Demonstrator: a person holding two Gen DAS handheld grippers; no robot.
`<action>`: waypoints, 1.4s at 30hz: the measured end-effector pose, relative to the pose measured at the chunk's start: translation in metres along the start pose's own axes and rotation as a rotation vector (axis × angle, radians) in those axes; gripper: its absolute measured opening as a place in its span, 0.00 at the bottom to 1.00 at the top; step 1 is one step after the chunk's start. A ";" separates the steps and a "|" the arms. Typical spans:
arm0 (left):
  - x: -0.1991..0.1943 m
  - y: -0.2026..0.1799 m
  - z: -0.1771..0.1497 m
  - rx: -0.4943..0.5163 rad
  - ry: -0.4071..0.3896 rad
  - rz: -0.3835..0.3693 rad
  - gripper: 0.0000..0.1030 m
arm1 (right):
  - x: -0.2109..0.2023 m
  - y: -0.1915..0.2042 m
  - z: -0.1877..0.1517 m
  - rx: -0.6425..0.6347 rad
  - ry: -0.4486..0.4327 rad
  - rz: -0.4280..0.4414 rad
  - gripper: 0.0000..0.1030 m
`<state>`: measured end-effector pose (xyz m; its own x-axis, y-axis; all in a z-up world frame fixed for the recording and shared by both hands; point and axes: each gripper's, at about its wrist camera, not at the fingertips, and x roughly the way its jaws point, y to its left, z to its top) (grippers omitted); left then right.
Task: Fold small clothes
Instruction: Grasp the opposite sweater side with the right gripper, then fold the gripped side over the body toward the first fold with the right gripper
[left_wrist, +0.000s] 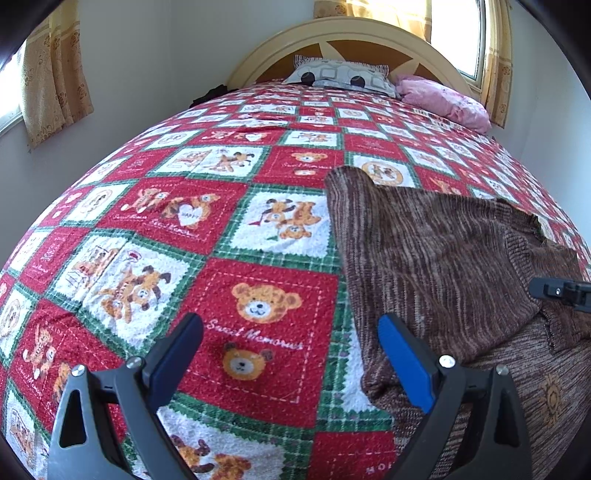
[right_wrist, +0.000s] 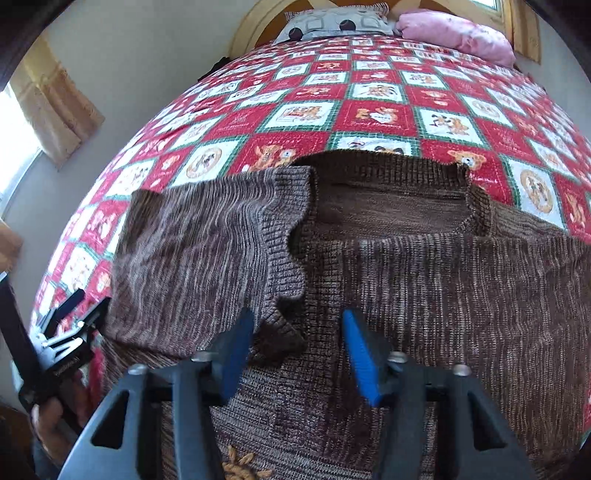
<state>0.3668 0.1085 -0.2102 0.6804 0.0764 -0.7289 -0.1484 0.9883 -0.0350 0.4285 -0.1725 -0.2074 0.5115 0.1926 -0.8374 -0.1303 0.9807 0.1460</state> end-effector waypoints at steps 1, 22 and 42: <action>0.000 0.001 0.000 -0.001 0.001 0.000 0.95 | 0.000 0.004 0.000 -0.014 -0.013 -0.021 0.01; -0.001 0.008 0.000 -0.029 -0.007 -0.039 0.95 | -0.010 0.006 -0.002 -0.014 -0.009 0.020 0.64; -0.006 -0.001 0.000 0.001 -0.027 -0.107 0.98 | -0.059 -0.007 -0.028 -0.143 -0.101 -0.151 0.02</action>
<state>0.3625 0.1073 -0.2059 0.7113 -0.0258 -0.7024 -0.0735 0.9911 -0.1107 0.3757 -0.1920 -0.1738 0.6157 0.0531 -0.7862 -0.1608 0.9852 -0.0594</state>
